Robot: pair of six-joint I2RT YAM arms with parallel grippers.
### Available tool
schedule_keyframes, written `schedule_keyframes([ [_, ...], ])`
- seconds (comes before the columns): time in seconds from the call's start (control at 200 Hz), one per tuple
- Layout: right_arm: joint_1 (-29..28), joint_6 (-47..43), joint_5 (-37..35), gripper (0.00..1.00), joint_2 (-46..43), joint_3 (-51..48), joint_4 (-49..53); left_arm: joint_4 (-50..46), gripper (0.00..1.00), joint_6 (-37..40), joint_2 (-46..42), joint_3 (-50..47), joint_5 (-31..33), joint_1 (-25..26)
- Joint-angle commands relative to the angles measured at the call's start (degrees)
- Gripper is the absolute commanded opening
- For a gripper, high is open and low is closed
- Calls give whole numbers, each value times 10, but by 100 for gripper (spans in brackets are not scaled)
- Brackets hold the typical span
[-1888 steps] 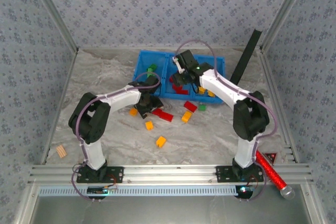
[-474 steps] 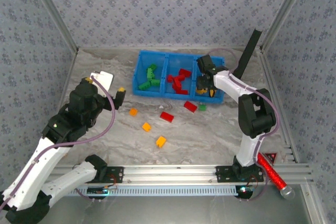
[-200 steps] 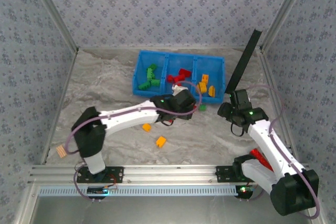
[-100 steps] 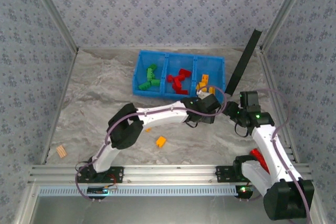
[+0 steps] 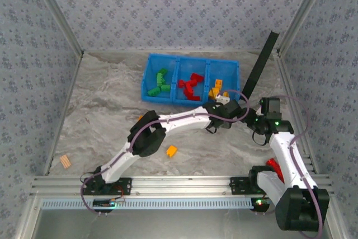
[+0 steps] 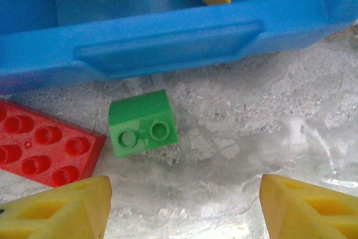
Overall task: Sort the legos into containers by color
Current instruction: Pick up the lego from the center of the table.
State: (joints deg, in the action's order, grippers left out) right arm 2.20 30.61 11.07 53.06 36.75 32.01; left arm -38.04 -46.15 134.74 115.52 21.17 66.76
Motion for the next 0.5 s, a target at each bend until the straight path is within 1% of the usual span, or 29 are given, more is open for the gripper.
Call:
schedule_keyframes([
  [0.0,5,-16,20,63,1,-8,-11,-32,71,4,18,33,20,-4],
  [0.14,8,-18,25,64,4,-14,-17,-46,70,5,32,53,22,-11],
  [0.41,14,-25,32,64,21,-26,-37,-44,70,2,39,50,21,-20],
  [0.495,14,-27,33,64,23,-26,-39,-41,68,5,43,55,18,-21],
])
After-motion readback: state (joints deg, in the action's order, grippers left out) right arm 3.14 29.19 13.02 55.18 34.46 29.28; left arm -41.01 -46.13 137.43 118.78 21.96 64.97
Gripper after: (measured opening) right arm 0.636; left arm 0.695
